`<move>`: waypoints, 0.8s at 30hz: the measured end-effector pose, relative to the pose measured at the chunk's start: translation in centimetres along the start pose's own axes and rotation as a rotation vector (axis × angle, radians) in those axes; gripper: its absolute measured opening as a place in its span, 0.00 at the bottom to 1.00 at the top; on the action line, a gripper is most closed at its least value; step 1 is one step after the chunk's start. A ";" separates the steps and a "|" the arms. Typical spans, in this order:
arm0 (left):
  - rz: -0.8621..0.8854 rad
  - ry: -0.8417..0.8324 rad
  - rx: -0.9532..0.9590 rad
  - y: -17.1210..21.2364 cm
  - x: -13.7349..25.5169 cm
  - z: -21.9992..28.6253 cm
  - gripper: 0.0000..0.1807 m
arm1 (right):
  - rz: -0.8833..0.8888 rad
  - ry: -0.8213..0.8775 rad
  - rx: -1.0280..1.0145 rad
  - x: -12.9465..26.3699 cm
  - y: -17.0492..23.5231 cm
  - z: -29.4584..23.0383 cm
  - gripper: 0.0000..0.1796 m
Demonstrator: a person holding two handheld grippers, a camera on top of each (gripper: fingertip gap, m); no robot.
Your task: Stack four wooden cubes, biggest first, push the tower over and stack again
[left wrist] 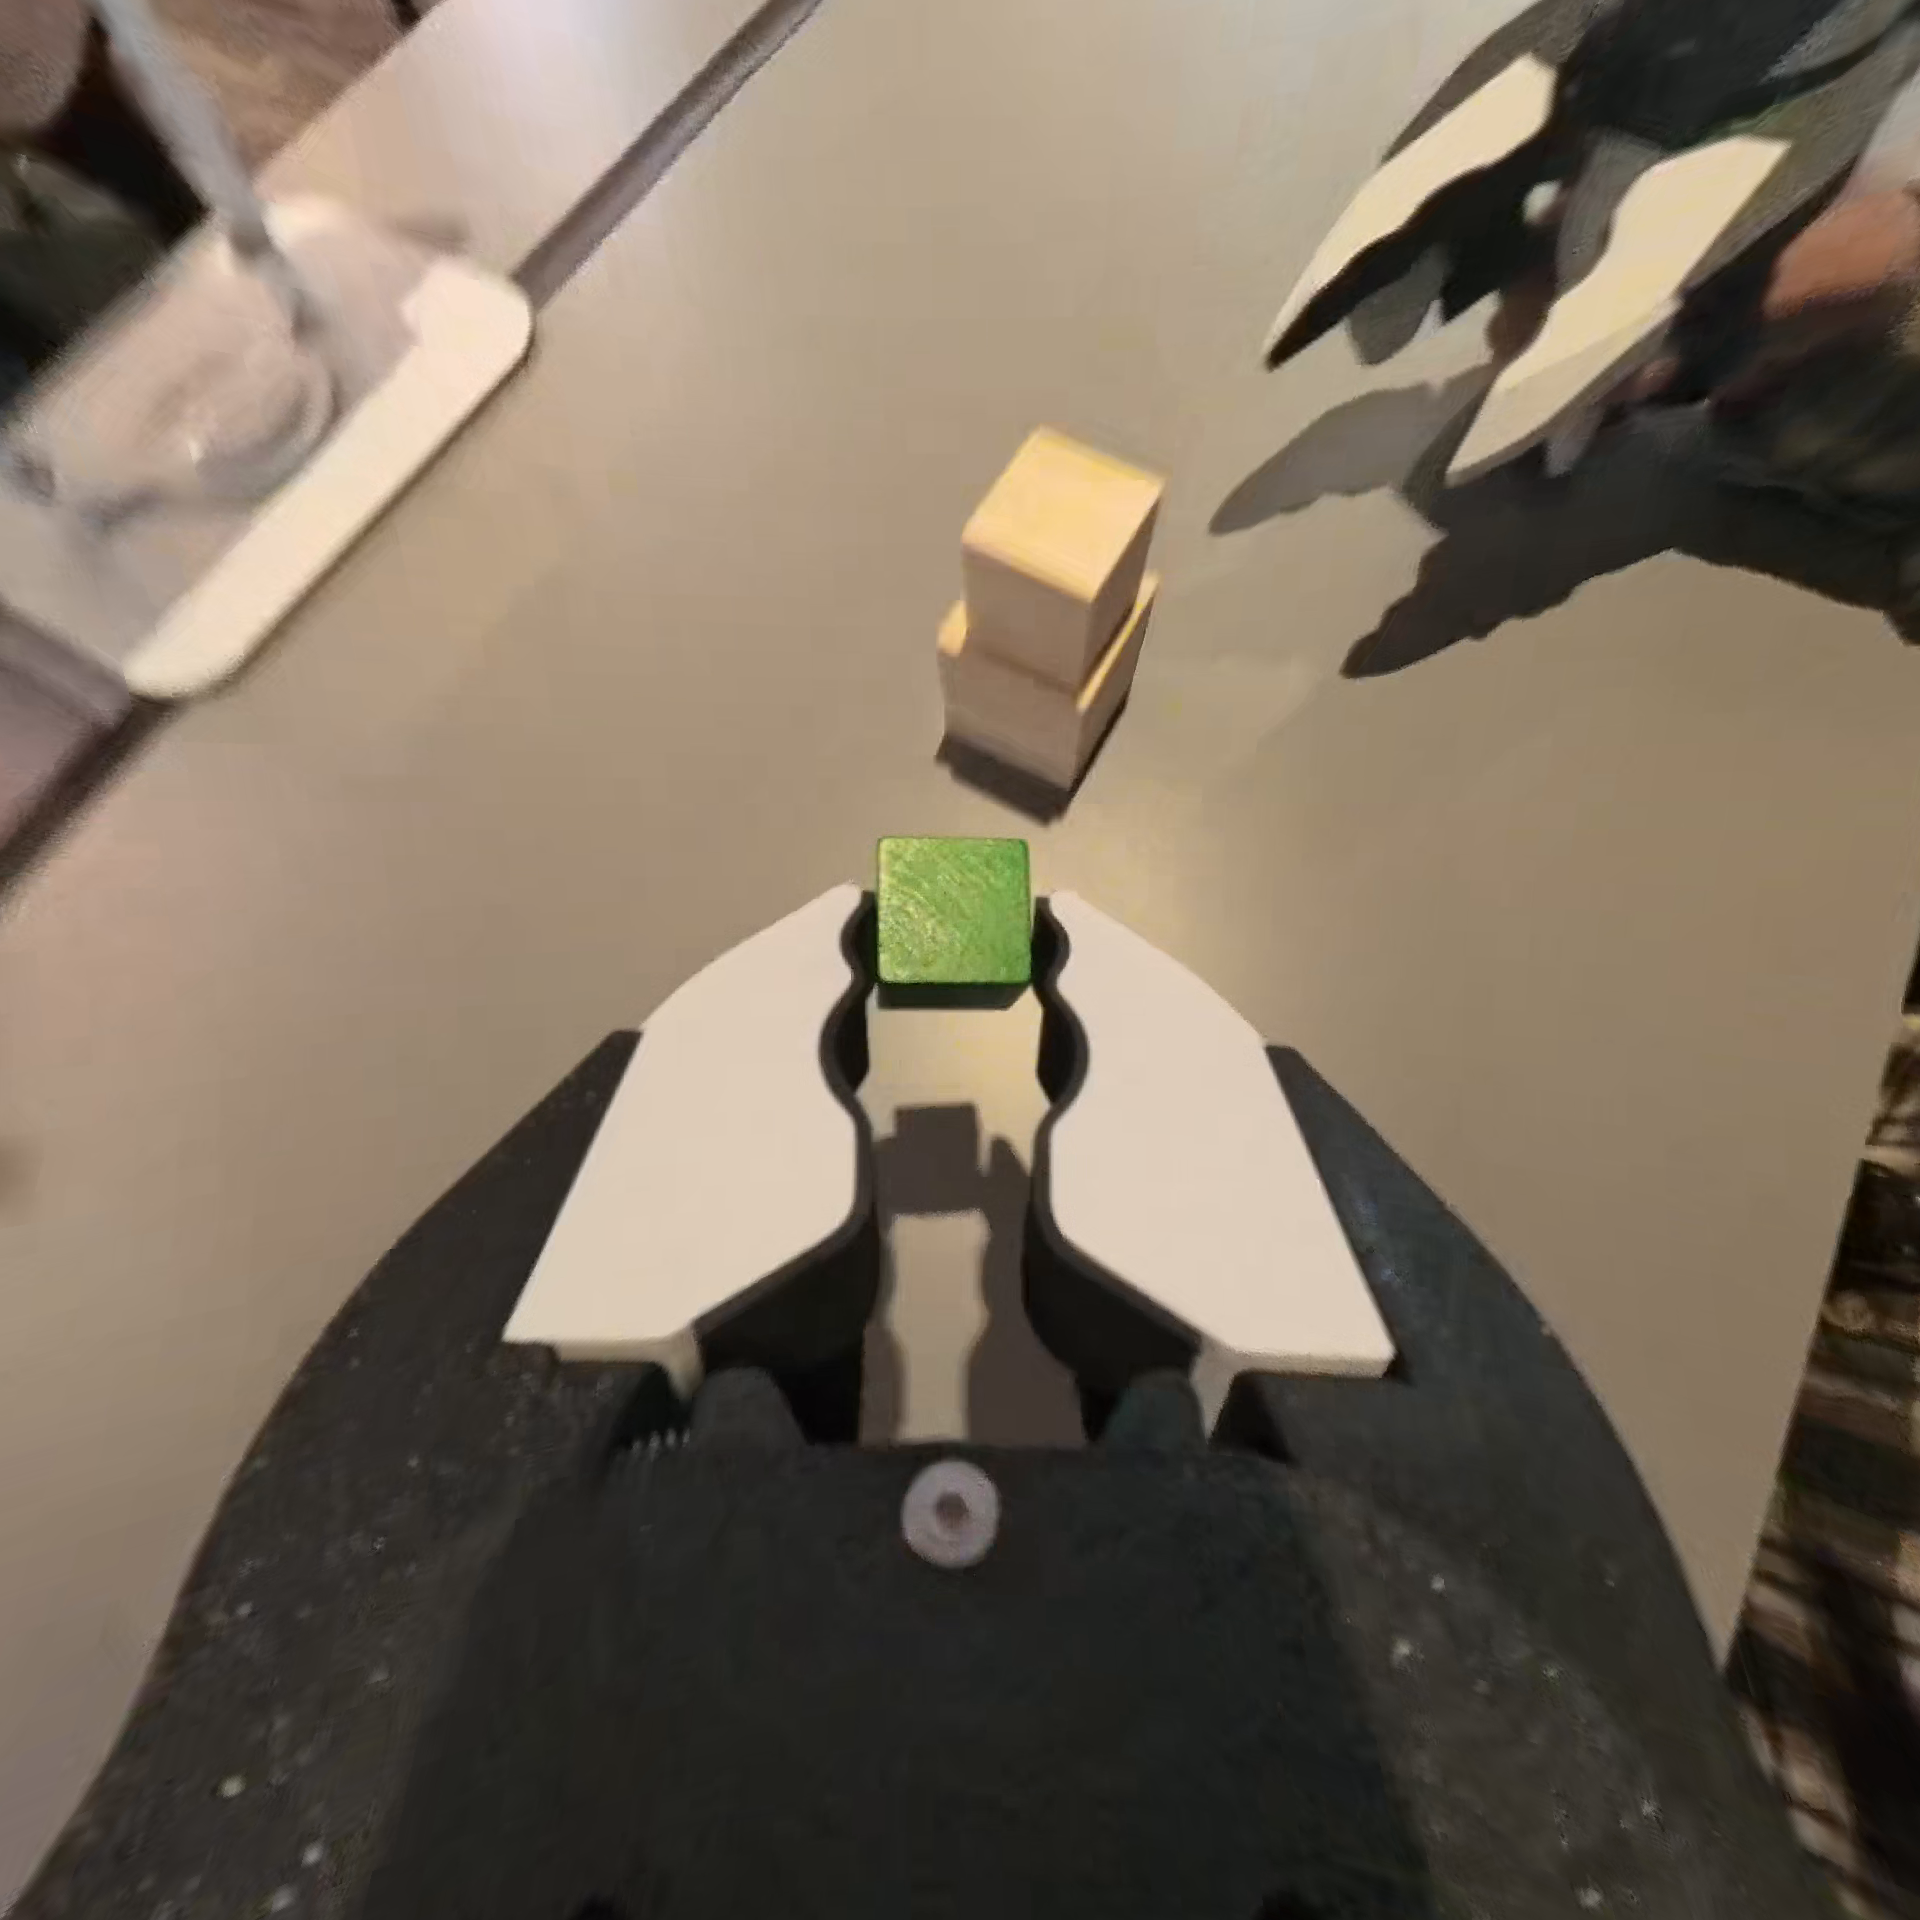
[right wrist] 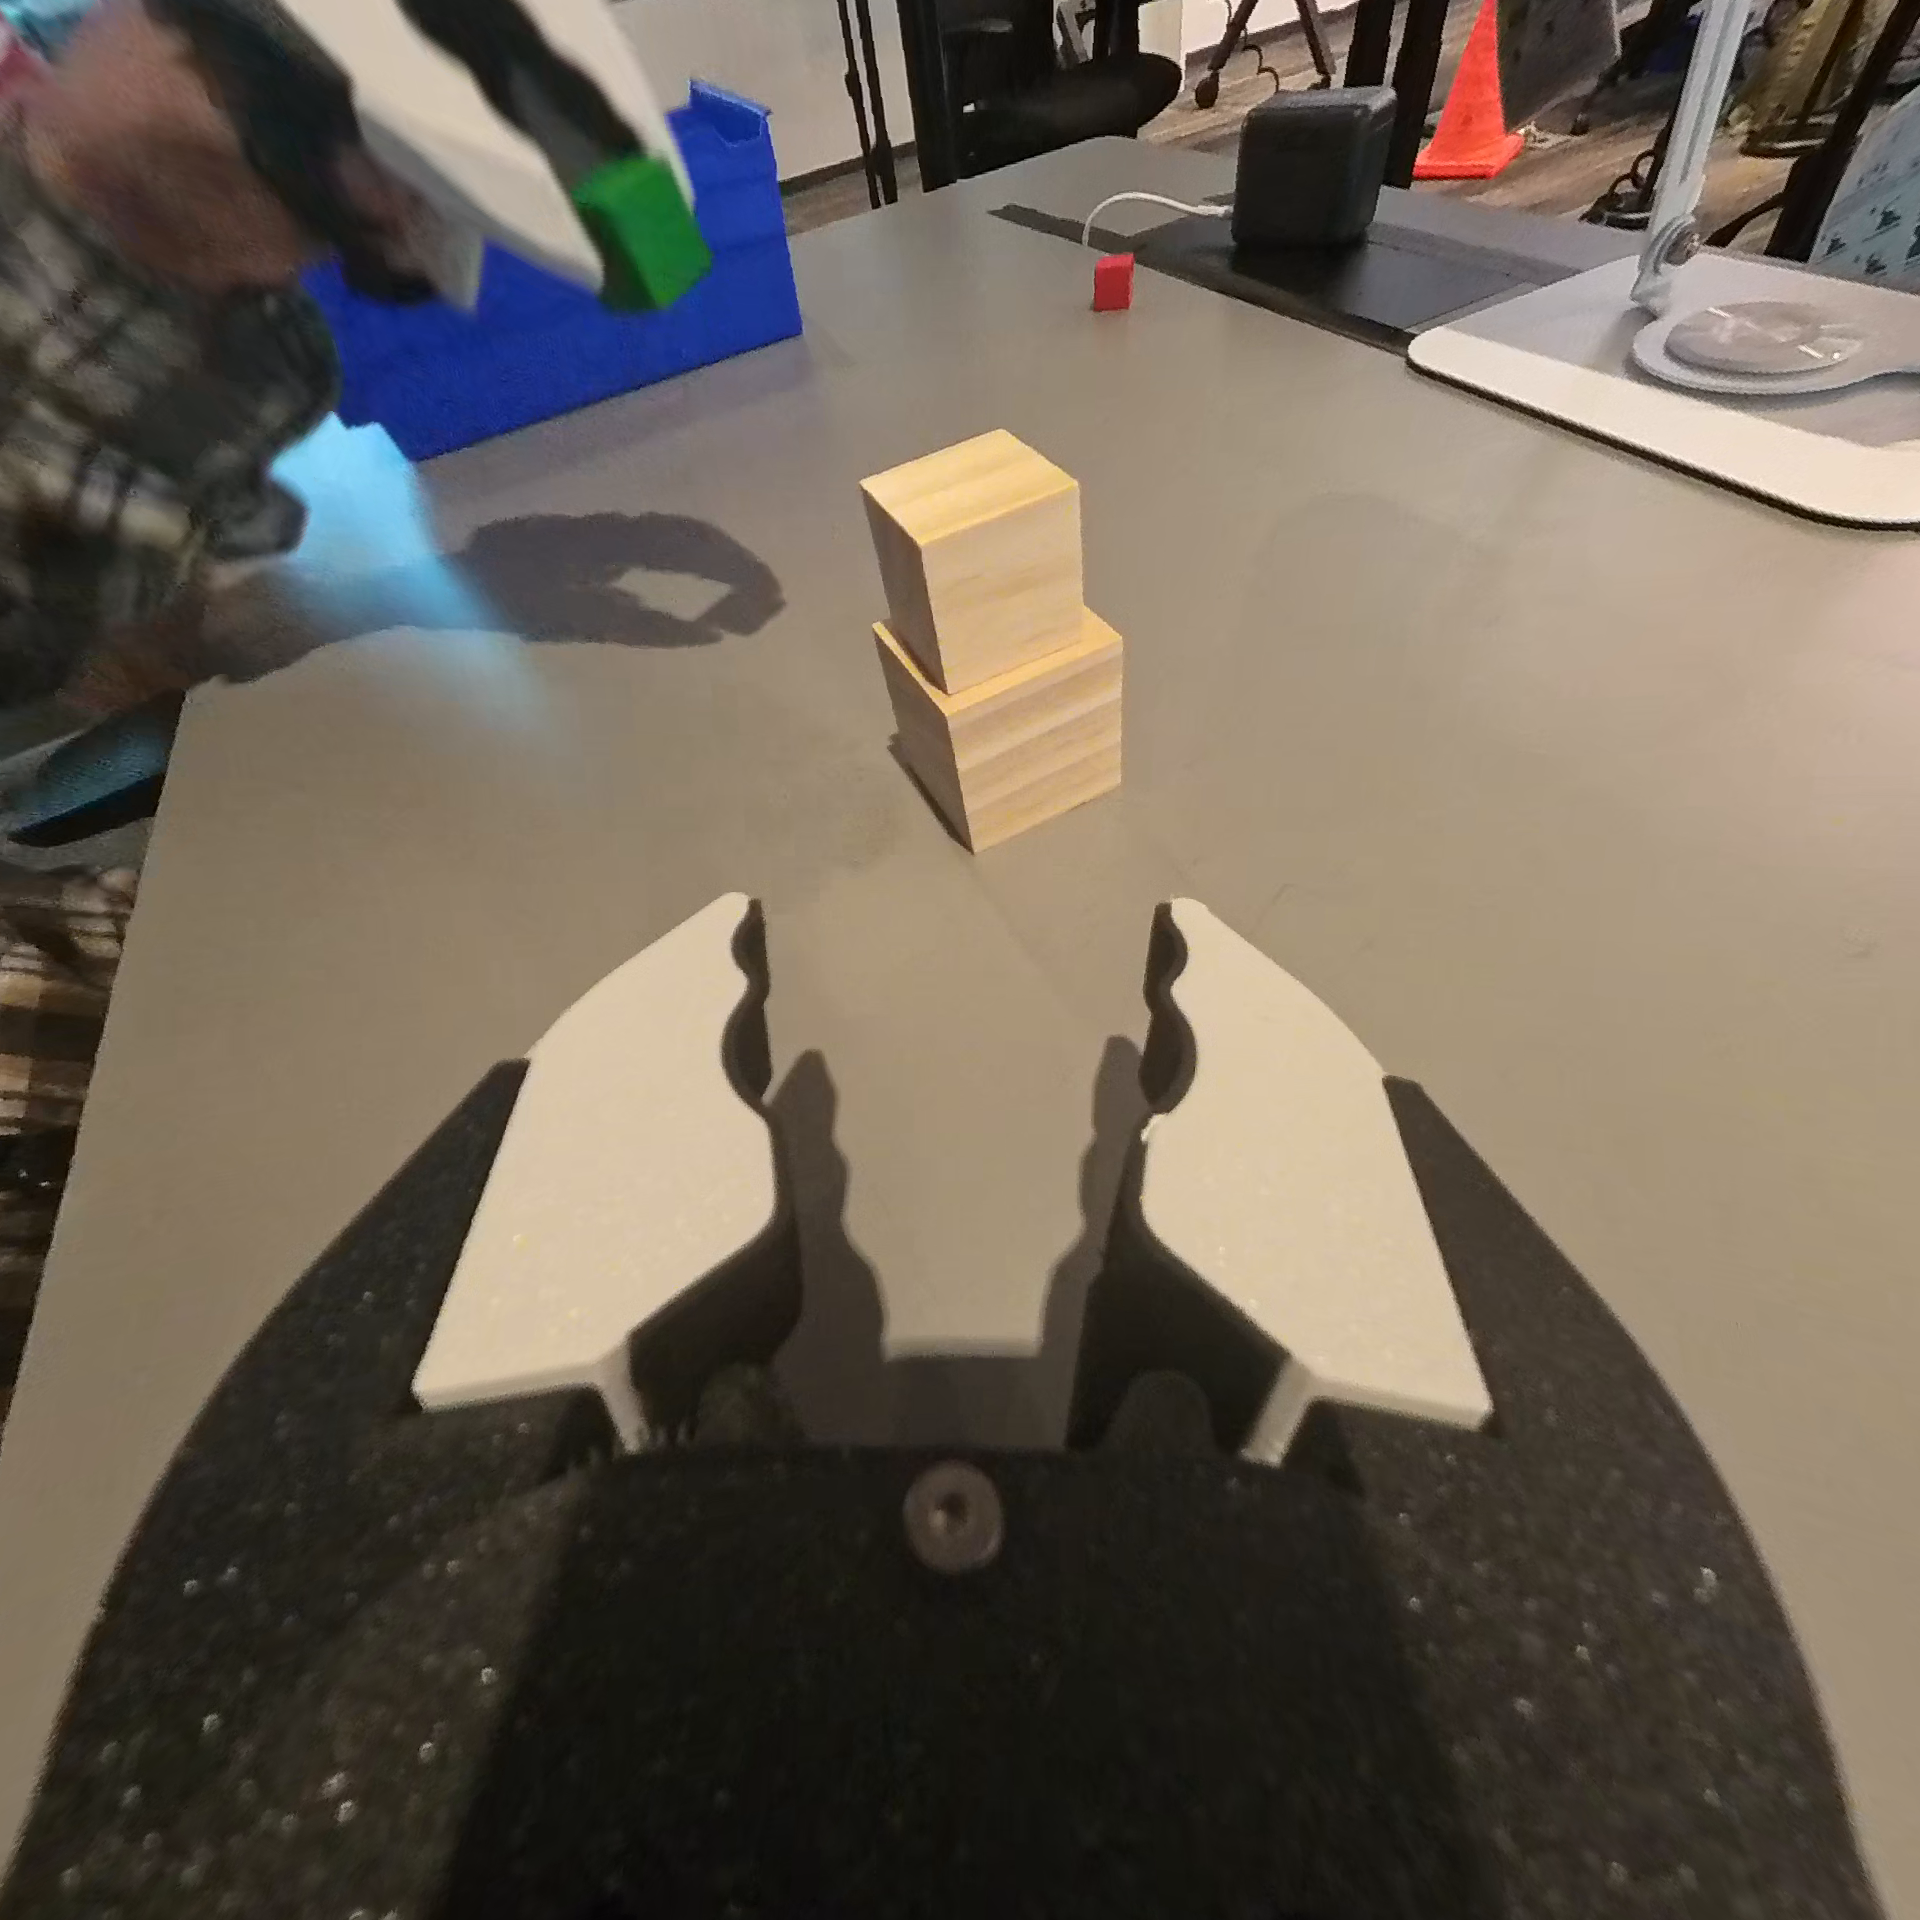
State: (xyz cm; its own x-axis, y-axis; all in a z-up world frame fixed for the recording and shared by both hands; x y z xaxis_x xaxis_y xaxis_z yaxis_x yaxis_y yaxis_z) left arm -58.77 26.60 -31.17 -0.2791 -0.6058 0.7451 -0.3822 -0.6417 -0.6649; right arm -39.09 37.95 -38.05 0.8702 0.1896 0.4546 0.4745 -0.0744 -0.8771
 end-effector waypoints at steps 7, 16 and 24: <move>-0.096 0.252 -0.307 -8.1 -3.6 2.2 0.16 | 0.005 0.001 -0.003 0.1 0.0 0.1 0.38; -0.146 0.371 -0.300 -8.4 -7.7 2.0 0.16 | -0.009 -0.010 0.005 0.0 0.1 -0.1 0.38; -0.139 0.405 -0.296 -7.8 -9.0 2.1 0.16 | -0.012 -0.015 0.003 -0.1 0.1 -0.1 0.38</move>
State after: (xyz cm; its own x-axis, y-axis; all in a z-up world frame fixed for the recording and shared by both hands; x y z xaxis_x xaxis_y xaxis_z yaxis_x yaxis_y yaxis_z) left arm -51.41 36.10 -32.77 -0.5039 -0.2560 0.8249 -0.6564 -0.5073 -0.5584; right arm -39.11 37.84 -38.18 0.8623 0.2047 0.4631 0.4847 -0.0695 -0.8719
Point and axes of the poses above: each gripper's, where its closed fingertips meet, x back along the fingers, y out of its underside, z = x × y across the jaws, the point moved 2 cm from there along x, back along the fingers, and after that the axes turned 7 degrees about -z, right-handed, at the moved point
